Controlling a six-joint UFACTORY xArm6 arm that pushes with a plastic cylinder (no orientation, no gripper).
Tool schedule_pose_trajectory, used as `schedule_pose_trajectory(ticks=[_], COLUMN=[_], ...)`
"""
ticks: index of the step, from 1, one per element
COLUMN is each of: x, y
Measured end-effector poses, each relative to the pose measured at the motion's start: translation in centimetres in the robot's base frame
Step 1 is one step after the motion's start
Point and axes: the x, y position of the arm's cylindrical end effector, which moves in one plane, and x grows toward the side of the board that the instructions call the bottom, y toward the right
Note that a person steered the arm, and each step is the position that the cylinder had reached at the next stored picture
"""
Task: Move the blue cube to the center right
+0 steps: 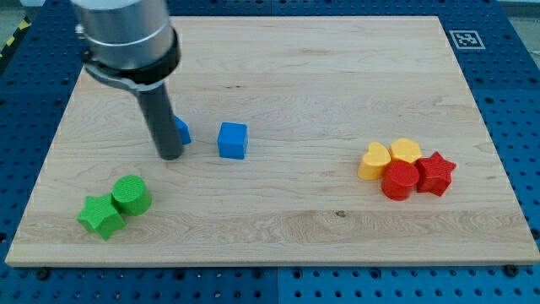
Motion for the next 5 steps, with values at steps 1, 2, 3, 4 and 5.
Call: schedule_pose_trajectory(ticks=[1,2,3,4,5], x=[0.0,-0.1,-0.3,-0.3,-0.4], y=[-1.2,-0.9,-0.6,1.3,3.4])
